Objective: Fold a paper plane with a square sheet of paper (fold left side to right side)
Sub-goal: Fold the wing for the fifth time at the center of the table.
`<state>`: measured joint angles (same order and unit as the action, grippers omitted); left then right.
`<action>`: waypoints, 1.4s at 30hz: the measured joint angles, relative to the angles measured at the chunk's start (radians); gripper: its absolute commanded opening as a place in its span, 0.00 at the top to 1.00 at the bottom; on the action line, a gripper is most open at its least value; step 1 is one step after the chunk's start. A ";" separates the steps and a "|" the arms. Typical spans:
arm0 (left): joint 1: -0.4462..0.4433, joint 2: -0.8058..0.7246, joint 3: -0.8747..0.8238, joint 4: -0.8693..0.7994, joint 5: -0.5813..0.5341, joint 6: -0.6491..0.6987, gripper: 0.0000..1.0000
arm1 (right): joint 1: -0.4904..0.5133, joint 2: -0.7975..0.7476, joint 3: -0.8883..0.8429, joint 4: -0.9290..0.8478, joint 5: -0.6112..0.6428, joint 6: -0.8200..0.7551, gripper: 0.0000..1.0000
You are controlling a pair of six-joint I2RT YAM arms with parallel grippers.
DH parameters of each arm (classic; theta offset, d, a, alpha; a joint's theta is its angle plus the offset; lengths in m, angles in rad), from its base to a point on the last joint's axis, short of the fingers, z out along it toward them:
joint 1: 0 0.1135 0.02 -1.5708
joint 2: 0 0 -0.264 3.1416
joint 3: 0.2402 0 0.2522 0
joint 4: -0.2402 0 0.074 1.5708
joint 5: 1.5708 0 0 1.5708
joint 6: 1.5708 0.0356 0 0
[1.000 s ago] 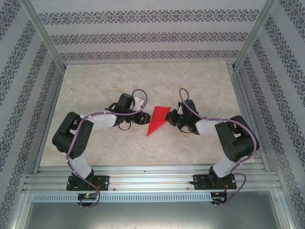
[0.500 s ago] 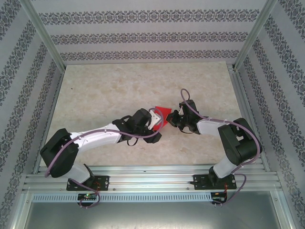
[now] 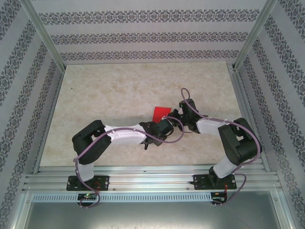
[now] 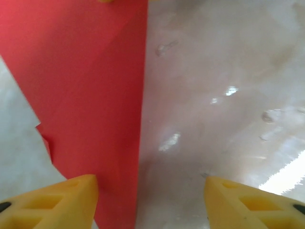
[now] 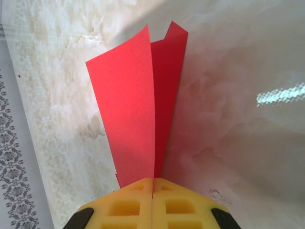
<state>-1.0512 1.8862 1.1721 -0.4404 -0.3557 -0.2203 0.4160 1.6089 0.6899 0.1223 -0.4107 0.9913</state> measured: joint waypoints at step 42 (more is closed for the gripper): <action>-0.039 0.109 0.076 -0.046 -0.137 -0.039 0.95 | -0.098 -0.182 -0.016 -0.127 0.013 -0.108 0.55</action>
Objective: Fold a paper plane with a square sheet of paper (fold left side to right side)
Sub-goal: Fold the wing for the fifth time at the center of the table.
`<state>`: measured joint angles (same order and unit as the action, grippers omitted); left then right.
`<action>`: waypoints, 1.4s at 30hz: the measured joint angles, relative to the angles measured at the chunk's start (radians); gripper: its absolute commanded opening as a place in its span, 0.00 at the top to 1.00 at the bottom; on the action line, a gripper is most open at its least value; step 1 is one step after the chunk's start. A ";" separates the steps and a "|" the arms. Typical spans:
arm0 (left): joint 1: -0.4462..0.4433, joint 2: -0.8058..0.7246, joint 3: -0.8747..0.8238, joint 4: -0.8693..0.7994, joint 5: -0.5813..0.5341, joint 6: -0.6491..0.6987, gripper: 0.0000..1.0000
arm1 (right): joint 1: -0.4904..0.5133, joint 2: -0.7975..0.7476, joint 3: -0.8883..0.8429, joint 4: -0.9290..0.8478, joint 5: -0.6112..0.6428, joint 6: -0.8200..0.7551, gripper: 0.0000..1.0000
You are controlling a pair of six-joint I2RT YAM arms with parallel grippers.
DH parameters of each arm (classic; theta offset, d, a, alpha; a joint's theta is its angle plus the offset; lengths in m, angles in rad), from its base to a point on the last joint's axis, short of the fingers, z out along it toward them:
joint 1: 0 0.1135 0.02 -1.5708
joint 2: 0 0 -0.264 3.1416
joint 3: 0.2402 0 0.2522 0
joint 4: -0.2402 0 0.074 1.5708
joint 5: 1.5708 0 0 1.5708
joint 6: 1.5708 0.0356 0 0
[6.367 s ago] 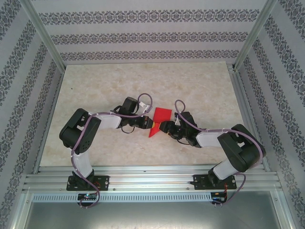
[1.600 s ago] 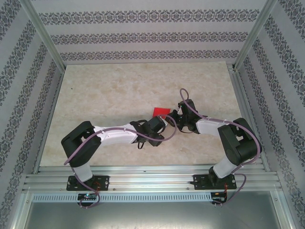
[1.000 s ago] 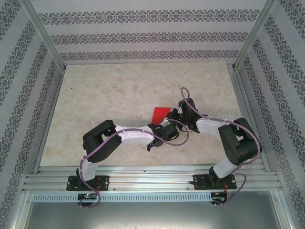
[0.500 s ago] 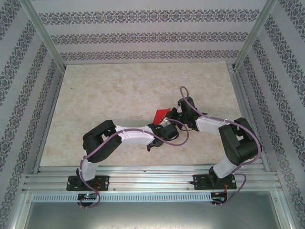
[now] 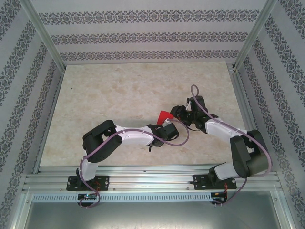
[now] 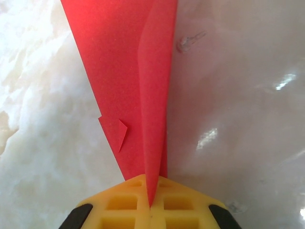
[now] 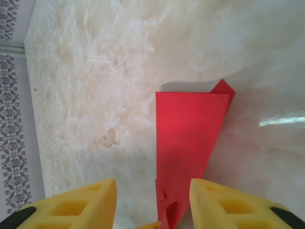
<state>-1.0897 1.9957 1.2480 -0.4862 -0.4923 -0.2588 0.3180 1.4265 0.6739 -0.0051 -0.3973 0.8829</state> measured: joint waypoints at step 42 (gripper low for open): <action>0.259 -0.127 -0.220 0.338 0.689 -0.061 0.96 | 0.082 0.141 -0.100 0.246 -0.095 -0.010 0.73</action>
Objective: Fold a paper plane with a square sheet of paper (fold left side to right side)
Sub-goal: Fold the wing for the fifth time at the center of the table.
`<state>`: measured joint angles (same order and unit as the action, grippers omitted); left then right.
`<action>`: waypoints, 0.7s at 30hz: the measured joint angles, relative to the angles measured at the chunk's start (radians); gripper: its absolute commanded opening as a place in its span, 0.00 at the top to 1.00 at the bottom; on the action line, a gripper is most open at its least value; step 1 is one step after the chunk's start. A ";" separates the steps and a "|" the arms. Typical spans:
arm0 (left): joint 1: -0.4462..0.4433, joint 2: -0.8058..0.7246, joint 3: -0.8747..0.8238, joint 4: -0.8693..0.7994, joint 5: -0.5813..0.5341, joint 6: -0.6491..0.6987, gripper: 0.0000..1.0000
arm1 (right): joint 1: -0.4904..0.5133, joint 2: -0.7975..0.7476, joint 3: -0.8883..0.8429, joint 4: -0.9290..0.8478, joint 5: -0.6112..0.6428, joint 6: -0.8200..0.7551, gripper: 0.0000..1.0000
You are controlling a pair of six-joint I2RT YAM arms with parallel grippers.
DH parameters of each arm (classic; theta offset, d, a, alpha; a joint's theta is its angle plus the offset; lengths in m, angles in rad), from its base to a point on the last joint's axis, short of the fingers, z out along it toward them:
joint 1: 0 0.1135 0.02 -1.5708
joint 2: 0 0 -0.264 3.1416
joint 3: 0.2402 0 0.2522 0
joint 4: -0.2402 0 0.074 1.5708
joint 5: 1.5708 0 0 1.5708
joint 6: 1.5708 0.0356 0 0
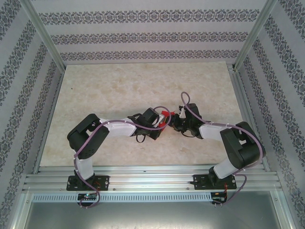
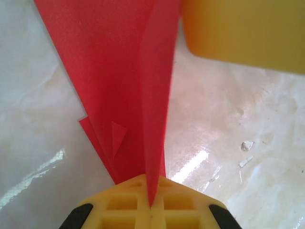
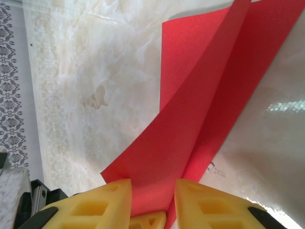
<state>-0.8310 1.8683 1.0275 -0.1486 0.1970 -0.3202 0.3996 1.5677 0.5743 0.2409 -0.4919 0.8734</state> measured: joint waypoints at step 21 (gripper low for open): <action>0.006 0.005 0.000 0.021 0.074 -0.003 0.62 | 0.011 0.132 0.043 0.021 0.000 0.015 0.76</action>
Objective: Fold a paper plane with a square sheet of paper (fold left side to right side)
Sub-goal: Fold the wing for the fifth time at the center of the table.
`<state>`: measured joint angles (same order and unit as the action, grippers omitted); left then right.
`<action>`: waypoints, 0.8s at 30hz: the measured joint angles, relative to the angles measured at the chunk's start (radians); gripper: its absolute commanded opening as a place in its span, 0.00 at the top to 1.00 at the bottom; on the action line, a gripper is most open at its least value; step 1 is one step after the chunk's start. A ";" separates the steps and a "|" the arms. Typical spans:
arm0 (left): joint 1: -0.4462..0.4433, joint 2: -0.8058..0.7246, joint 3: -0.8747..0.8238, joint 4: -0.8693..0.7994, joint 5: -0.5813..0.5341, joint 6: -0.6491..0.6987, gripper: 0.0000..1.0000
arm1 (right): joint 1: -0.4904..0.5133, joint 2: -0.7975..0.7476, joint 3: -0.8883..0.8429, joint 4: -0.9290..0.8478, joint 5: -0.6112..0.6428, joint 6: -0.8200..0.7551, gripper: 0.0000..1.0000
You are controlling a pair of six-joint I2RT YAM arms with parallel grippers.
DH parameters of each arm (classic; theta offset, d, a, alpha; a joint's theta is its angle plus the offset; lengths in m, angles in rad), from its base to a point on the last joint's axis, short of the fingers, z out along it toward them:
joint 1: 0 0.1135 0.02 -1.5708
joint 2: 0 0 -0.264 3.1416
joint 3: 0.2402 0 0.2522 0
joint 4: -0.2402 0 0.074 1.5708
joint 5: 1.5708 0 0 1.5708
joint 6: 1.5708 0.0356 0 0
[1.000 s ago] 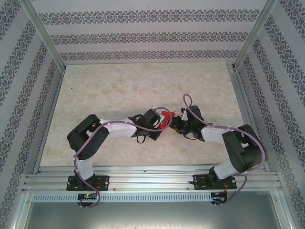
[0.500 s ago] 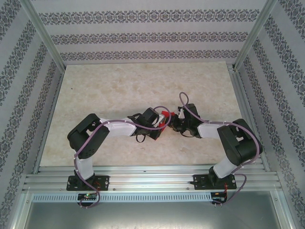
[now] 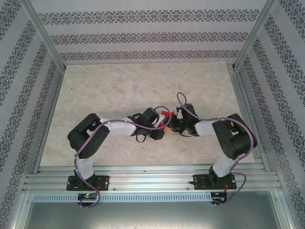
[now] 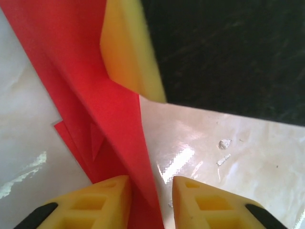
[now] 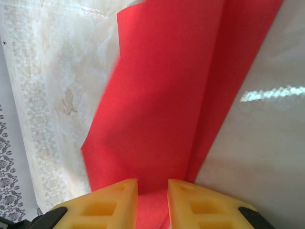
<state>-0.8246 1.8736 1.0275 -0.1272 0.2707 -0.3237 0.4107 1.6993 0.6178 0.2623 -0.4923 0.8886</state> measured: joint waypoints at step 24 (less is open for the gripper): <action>0.175 -0.014 0.066 0.009 0.237 -0.078 0.52 | 0.000 0.008 0.007 0.001 0.000 0.000 0.76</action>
<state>-0.6498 1.8591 1.0931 -0.1184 0.5072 -0.4019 0.4107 1.7069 0.6250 0.2630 -0.4923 0.8886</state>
